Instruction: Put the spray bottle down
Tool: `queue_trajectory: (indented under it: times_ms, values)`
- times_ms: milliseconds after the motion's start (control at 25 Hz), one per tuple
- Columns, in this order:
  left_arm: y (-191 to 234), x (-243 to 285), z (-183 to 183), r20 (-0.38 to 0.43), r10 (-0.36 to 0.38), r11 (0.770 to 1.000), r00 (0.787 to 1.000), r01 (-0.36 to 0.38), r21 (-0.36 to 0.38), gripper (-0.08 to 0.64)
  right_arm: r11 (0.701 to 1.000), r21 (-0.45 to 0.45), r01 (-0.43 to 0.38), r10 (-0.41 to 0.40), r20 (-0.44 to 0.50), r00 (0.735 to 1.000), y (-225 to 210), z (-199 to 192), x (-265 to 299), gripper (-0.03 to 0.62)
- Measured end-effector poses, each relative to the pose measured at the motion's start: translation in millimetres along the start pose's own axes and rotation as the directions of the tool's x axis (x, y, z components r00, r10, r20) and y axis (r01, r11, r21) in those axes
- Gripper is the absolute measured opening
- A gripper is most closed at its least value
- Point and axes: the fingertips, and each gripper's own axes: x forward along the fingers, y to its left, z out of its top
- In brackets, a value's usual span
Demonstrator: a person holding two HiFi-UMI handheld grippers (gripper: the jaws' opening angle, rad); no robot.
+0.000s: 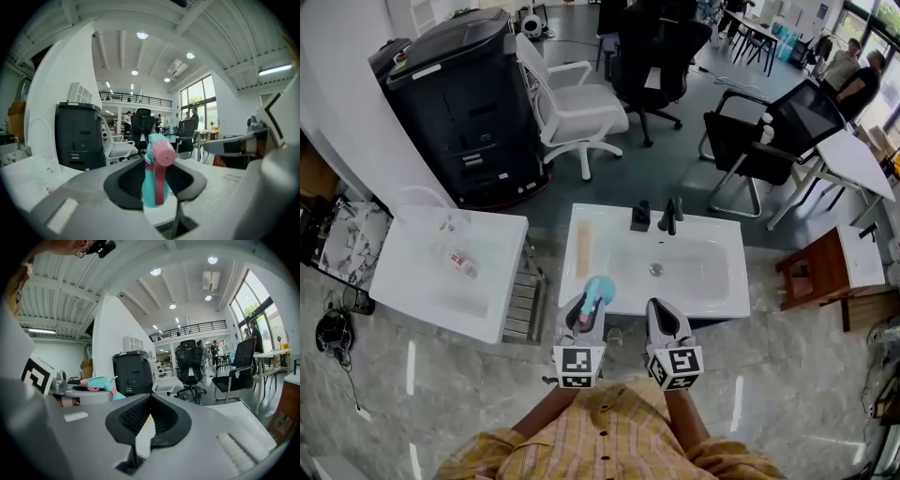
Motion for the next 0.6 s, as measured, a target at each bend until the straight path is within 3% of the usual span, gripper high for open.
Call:
queue_trajectory:
  times_ms: [600]
  values:
    - [13.0, 107.8, 8.7, -0.070, 0.044, 0.999, 0.997, -0.043, 0.025, 0.132, 0.996, 0.031, -0.082, 0.084, -0.044, 0.996, -59.2, 7.4, 83.1, 0.002]
